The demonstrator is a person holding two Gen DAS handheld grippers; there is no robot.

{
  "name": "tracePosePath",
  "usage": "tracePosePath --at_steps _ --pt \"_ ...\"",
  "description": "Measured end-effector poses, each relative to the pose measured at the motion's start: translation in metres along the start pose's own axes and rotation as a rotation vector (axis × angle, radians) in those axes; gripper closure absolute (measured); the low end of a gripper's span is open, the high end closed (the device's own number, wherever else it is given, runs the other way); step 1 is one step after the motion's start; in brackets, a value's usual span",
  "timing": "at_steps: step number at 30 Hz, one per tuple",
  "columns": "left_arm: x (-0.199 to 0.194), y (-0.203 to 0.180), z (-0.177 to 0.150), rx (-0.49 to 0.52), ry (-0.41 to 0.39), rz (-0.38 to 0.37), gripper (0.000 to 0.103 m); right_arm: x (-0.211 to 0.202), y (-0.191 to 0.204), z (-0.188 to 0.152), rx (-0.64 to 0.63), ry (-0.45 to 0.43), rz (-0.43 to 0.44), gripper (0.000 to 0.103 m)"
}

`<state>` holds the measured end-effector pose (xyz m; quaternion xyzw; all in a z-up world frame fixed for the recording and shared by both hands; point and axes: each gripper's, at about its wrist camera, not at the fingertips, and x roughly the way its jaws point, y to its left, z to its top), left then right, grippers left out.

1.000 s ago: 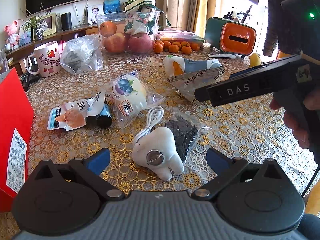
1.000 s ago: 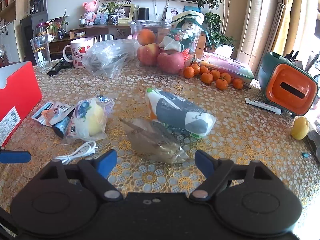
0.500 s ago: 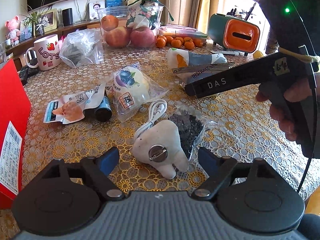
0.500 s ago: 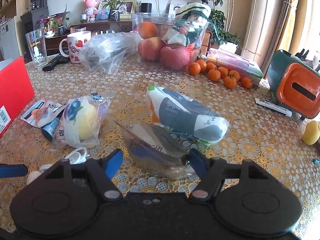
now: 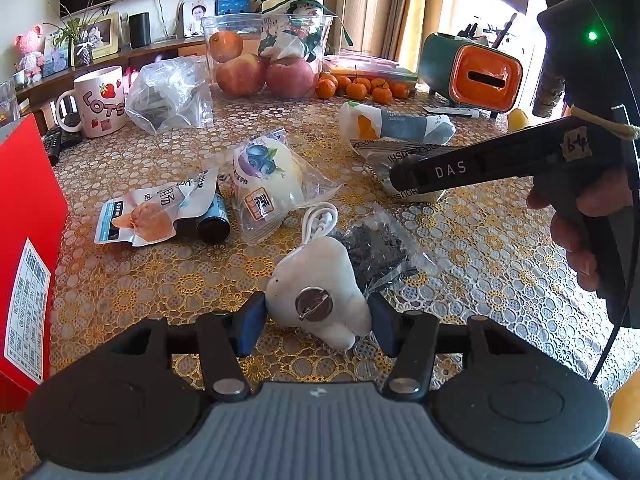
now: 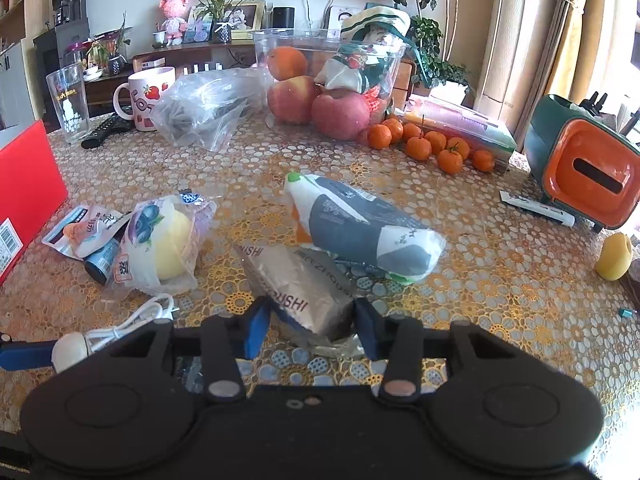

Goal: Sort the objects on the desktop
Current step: 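Grasp the white tooth-shaped toy with the left tool while the right tool grasps the foil snack bag, then carry the tooth toy and the foil bag with both tools over the red box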

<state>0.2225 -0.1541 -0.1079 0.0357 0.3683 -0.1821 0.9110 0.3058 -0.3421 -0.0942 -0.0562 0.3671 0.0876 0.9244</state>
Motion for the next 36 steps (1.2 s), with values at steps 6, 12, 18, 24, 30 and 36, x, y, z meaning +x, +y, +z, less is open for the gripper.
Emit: tracePosePath --at_steps 6,12,18,24,30,36 --pt "-0.011 0.001 0.000 -0.006 -0.008 -0.001 0.050 -0.017 0.002 -0.003 0.008 -0.016 -0.003 0.061" --pt "-0.027 0.000 0.001 -0.004 -0.023 0.000 0.050 -0.039 0.007 -0.007 0.018 -0.012 0.012 0.061" --pt "-0.048 -0.001 0.001 0.000 -0.039 -0.002 0.050 -0.063 0.015 -0.010 0.020 -0.008 0.022 0.061" --pt "-0.069 -0.002 -0.001 0.007 -0.051 -0.002 0.050 -0.088 0.025 -0.014 0.032 -0.009 0.038 0.061" --pt "-0.092 -0.002 -0.004 0.015 -0.066 -0.001 0.050 -0.114 0.037 -0.016 0.031 -0.021 0.053 0.061" --pt "-0.116 0.000 -0.004 0.029 -0.082 -0.003 0.050 -0.140 0.050 -0.016 0.026 -0.029 0.075 0.061"
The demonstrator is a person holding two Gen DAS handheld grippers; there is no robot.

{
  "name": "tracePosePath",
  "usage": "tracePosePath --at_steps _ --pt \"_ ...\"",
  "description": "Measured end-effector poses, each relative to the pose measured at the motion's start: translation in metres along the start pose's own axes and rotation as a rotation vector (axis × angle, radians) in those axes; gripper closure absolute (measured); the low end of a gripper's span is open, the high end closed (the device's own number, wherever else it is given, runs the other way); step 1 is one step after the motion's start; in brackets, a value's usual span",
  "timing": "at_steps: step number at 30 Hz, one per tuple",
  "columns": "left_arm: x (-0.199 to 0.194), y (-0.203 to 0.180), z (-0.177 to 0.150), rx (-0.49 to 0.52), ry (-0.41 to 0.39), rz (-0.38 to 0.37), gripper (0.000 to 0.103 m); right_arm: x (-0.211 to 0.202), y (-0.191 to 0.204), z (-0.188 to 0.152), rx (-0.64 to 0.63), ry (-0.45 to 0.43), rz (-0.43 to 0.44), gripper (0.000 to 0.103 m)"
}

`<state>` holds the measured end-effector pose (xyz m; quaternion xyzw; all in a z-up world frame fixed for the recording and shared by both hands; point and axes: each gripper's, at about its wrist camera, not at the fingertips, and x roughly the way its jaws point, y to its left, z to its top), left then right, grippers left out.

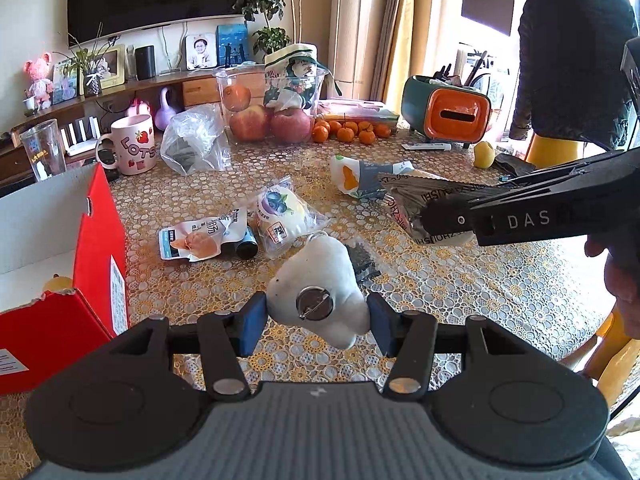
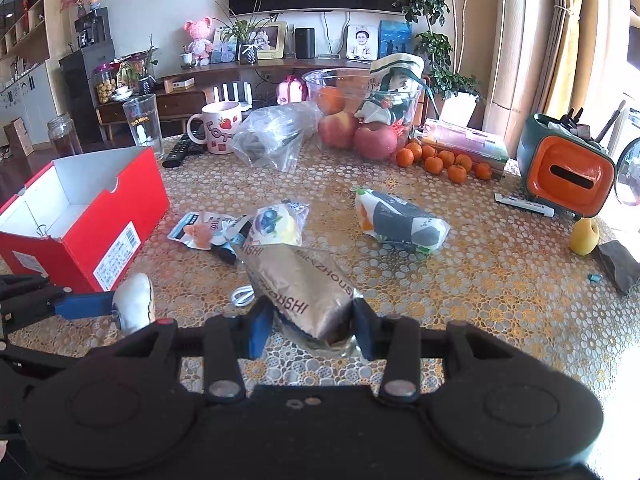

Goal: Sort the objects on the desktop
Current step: 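Carry the tooth toy and the foil bag with both tools over the red box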

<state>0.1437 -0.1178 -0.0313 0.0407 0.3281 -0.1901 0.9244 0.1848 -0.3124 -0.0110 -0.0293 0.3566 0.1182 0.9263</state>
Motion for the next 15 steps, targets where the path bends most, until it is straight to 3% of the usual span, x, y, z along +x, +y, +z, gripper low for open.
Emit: tracePosePath --at_steps 15 --pt "-0.062 0.046 0.005 -0.020 -0.031 0.012 0.050 -0.041 0.073 0.018 -0.097 -0.021 0.081 0.061"
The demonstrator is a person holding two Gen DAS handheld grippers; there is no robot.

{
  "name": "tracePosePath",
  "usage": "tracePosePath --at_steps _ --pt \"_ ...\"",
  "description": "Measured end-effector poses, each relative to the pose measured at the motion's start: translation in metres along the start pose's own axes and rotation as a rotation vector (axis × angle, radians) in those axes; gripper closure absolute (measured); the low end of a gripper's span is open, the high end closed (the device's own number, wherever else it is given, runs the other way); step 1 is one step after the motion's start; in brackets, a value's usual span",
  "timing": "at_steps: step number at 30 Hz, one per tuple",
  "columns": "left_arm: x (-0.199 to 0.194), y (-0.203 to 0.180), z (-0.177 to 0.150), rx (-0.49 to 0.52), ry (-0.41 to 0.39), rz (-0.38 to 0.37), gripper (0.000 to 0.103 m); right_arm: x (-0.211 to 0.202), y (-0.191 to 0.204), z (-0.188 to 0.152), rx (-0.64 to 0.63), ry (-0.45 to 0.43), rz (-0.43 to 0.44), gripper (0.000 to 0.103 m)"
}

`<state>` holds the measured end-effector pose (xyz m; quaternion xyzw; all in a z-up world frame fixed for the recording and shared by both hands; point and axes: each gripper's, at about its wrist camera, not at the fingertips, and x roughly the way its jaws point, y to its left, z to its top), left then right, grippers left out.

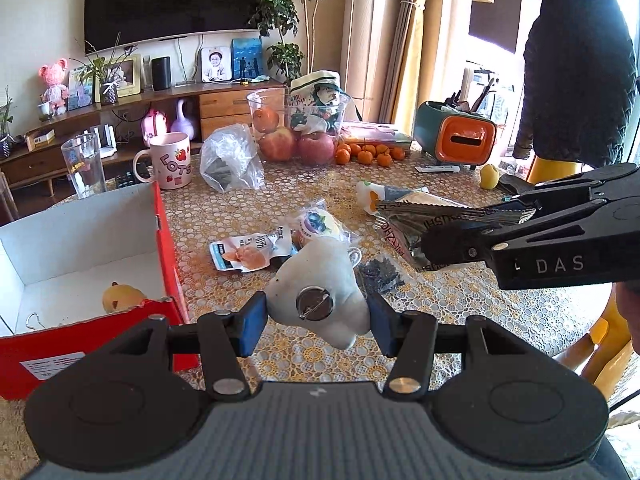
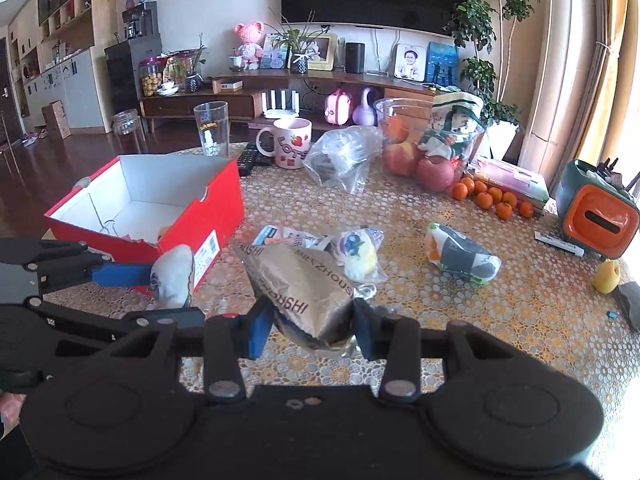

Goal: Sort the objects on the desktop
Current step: 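Carry the tooth toy and the foil bag with both tools over the red box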

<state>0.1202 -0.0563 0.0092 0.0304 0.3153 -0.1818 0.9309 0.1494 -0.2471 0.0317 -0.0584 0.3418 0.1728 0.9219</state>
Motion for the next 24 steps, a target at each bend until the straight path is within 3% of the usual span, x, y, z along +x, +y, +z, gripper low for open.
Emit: tracePosePath --at_steps 10,24 --pt "-0.037 0.061 0.001 -0.018 -0.013 0.025 0.050 0.006 0.060 0.027 -0.064 -0.002 0.055 0.061" --pt "-0.062 0.164 0.011 -0.046 -0.005 0.134 0.050 0.044 0.140 0.070 -0.150 -0.019 0.123 0.061"
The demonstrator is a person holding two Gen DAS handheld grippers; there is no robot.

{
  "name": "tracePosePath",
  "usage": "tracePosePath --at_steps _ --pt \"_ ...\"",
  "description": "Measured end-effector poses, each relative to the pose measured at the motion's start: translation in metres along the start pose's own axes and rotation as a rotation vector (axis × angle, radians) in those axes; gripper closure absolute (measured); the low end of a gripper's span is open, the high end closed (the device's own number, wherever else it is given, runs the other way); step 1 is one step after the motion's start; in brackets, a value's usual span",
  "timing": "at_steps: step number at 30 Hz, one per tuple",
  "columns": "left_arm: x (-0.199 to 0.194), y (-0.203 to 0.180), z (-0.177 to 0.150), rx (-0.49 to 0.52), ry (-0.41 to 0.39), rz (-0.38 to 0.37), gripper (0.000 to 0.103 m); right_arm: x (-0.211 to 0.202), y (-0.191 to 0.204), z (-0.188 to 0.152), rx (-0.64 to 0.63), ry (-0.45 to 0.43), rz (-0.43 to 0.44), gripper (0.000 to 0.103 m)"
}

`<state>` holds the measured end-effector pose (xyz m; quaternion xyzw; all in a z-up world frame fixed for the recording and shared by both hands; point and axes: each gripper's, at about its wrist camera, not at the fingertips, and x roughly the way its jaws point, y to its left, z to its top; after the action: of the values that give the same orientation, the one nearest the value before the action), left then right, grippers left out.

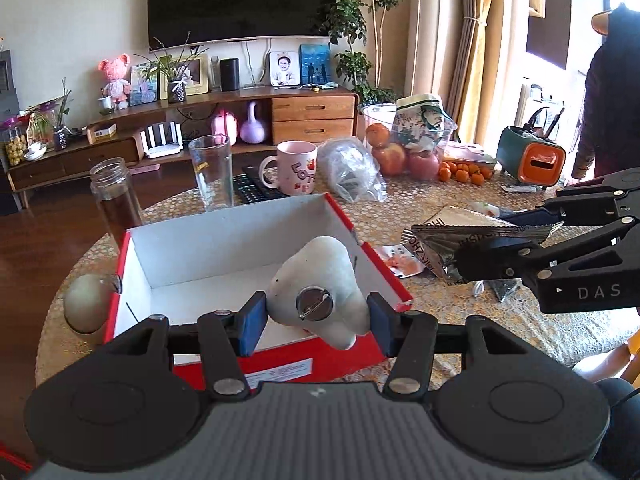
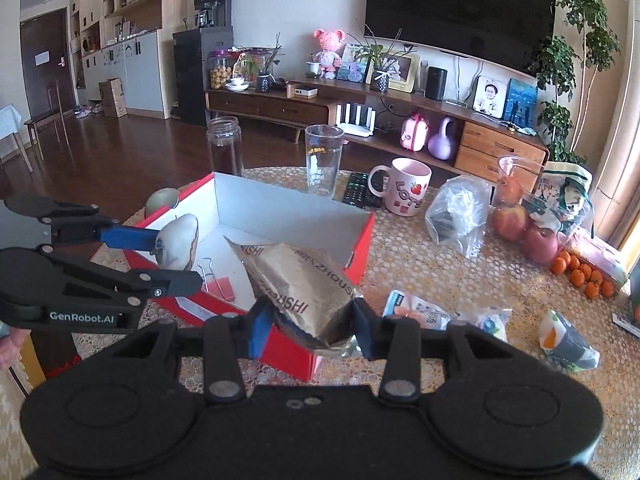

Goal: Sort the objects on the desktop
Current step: 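Carry the tooth toy and the foil bag with both tools over the red box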

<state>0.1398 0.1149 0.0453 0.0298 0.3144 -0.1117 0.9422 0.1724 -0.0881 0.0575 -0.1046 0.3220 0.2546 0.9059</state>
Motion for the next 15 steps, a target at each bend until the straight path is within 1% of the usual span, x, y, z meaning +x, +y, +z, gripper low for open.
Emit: tracePosePath --at_steps 7,15 --pt "0.020 0.041 0.014 0.024 0.035 0.033 0.050 0.031 0.014 0.021 -0.022 0.015 0.019 0.061" --pt "0.061 0.079 0.022 0.008 0.104 0.056 0.050 0.069 0.023 0.034 -0.022 0.049 0.033 0.061"
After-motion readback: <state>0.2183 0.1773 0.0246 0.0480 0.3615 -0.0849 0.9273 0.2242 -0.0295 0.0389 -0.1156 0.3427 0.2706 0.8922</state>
